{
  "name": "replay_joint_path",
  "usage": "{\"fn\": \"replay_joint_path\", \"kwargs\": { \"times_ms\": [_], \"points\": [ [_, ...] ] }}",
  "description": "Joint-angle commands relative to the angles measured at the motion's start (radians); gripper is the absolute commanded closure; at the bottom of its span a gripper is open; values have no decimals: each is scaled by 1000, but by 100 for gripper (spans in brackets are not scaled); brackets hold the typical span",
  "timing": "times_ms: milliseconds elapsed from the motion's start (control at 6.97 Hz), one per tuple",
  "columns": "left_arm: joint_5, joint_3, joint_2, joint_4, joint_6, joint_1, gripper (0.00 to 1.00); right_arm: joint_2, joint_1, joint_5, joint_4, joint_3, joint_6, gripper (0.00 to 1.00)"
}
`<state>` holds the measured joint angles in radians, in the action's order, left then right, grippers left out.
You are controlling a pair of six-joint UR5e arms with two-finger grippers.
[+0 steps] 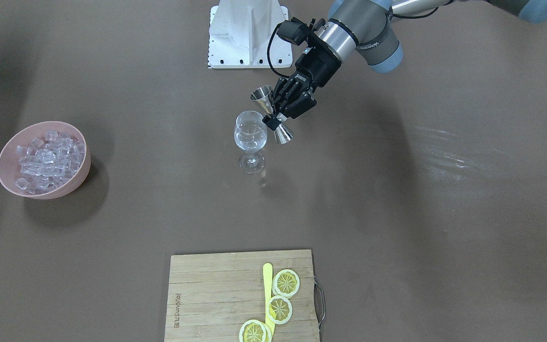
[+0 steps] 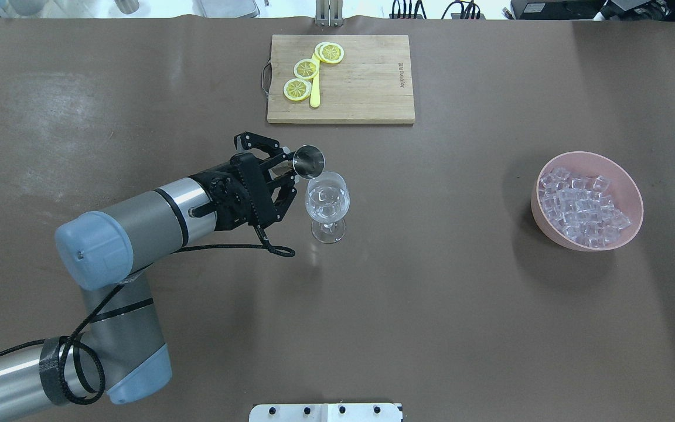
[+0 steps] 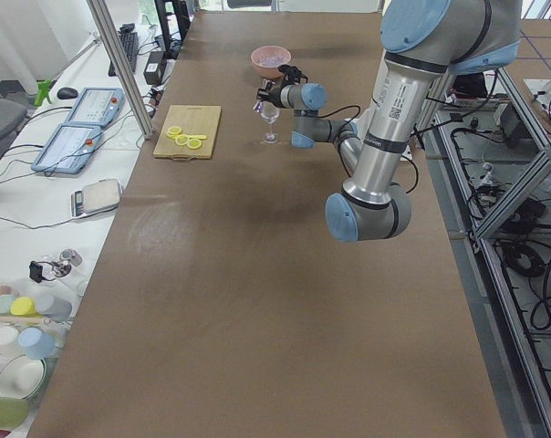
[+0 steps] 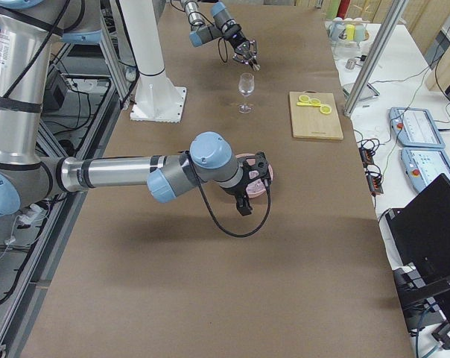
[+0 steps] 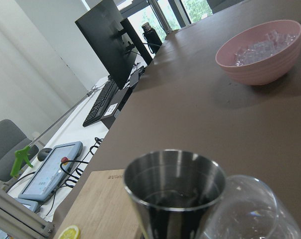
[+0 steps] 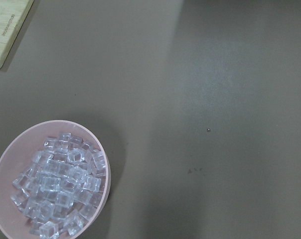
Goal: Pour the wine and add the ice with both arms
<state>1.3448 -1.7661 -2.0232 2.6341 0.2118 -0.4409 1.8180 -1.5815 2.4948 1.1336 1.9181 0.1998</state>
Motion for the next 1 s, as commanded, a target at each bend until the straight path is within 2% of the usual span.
{"fn": "replay_joint_path", "kwargs": {
  "times_ms": [0,287,430,861],
  "points": [
    [-51,5,-31,-14,139,1,100,0,-2,1,0,1,4,0],
    [-64,7,-43,-43,226,-1,100,0,0,1,0,1,4,0],
    [-99,10,-42,-45,288,-2,100,0,-2,1,0,1,4,0],
    [-121,16,-45,-95,302,1,100,0,-2,1,0,7,4,0]
  ]
}}
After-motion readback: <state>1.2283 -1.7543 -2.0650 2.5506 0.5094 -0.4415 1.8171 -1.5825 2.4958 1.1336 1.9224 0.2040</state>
